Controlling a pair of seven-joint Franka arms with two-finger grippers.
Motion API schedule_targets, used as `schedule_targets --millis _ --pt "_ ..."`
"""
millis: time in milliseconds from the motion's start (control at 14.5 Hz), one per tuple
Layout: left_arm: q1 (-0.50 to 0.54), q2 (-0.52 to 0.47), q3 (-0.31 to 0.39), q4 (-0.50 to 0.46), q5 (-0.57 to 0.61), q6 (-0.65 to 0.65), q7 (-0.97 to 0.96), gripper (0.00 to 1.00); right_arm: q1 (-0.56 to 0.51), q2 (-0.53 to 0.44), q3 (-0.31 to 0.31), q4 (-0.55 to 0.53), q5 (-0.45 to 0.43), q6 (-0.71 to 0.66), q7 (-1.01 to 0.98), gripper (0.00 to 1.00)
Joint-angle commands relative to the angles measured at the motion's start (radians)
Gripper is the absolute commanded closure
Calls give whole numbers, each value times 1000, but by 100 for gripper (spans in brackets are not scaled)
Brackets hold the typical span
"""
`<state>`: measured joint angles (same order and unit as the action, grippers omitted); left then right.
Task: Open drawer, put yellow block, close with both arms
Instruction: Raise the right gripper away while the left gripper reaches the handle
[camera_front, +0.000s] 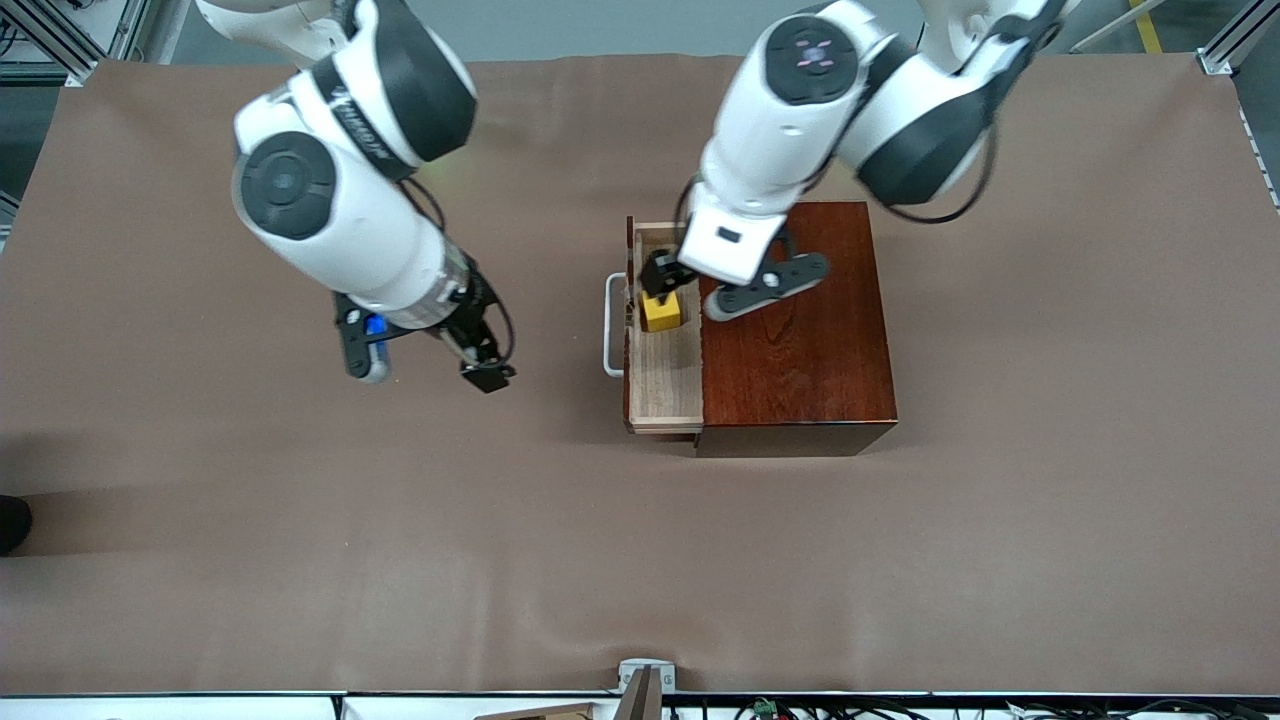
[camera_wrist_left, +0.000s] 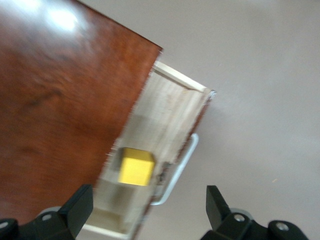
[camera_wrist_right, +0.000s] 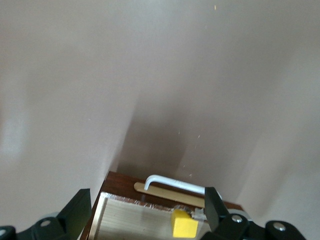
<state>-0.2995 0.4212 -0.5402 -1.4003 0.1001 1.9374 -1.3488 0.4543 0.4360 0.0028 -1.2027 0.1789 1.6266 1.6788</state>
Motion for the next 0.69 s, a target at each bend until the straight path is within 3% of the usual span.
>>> schedule_targets --millis 0,138,415,484,622 --pt "-104 134 25 136 129 41 -246 0 -58 -36 16 6 8 -57 -134 0" --pt "-220 201 119 193 148 84 -356 0 -92 -45 14 12 10 -85 -236 0" --pt "-600 298 522 251 136 224 -556 0 -180 -75 16 23 14 -148 -431 0" --pt "-637 329 564 259 135 259 -604 0 -192 -79 14 23 14 -163 -483 0" --pt "-655 375 571 267 135 281 -638 0 -221 -89 14 23 13 -185 -582 0"
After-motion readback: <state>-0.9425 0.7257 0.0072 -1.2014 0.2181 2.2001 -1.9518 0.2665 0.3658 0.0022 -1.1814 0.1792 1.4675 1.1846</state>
